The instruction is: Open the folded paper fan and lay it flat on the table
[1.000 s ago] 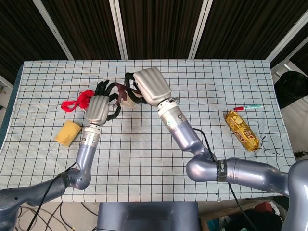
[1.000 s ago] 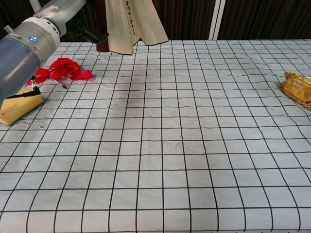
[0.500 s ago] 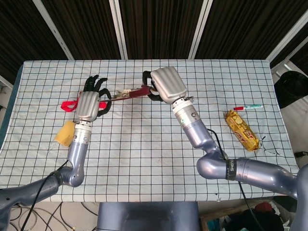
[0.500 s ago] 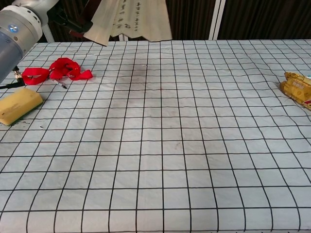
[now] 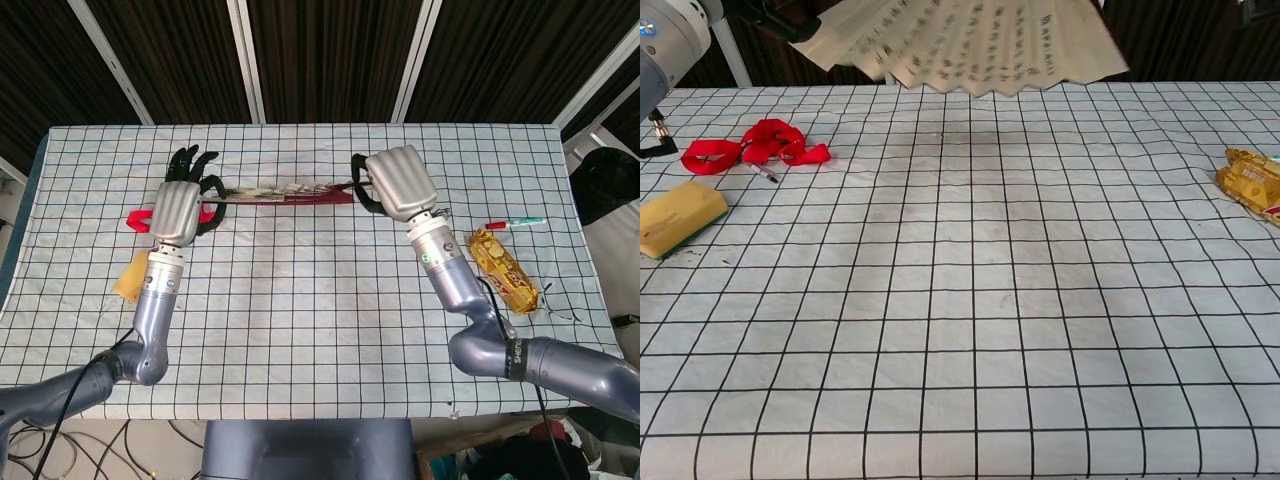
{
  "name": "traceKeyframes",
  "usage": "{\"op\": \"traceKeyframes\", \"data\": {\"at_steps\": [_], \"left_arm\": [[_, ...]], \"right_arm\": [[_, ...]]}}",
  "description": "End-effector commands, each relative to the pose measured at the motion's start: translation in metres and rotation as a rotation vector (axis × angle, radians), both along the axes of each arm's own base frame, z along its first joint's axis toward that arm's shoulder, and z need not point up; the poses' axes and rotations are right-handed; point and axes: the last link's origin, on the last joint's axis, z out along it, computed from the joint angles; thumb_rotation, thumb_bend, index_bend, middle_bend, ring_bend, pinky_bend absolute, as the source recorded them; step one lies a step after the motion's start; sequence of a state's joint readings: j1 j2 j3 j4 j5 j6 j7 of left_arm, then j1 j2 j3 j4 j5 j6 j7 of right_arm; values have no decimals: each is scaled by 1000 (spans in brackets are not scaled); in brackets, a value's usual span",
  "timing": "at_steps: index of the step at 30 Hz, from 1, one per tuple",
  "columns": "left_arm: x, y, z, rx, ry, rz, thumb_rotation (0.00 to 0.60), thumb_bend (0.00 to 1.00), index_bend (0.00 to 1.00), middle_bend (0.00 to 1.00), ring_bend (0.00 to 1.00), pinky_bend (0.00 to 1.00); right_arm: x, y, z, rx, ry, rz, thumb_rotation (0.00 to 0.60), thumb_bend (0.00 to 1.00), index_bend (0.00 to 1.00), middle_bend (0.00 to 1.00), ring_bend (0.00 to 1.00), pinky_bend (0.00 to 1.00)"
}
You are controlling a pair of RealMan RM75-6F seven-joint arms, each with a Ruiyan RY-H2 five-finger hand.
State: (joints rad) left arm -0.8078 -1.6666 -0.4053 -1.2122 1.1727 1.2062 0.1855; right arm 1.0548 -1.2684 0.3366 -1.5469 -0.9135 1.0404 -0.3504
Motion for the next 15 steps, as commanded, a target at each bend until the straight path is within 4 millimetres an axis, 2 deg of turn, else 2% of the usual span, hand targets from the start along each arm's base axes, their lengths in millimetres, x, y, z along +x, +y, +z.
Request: {"op": "traceKeyframes", "data": {"at_steps": [1, 15], "left_arm": [[0, 1, -1, 1, 10, 3, 600, 384, 605, 163, 0, 0], [-5, 8, -21, -19, 29, 25, 600, 384, 605, 163, 0, 0]], "right_arm": [[-18, 0, 4, -35, 41, -6, 600, 490, 817, 910, 966, 732], [-70, 2, -3, -103, 70, -48, 600, 489, 818, 910, 966, 732]]}}
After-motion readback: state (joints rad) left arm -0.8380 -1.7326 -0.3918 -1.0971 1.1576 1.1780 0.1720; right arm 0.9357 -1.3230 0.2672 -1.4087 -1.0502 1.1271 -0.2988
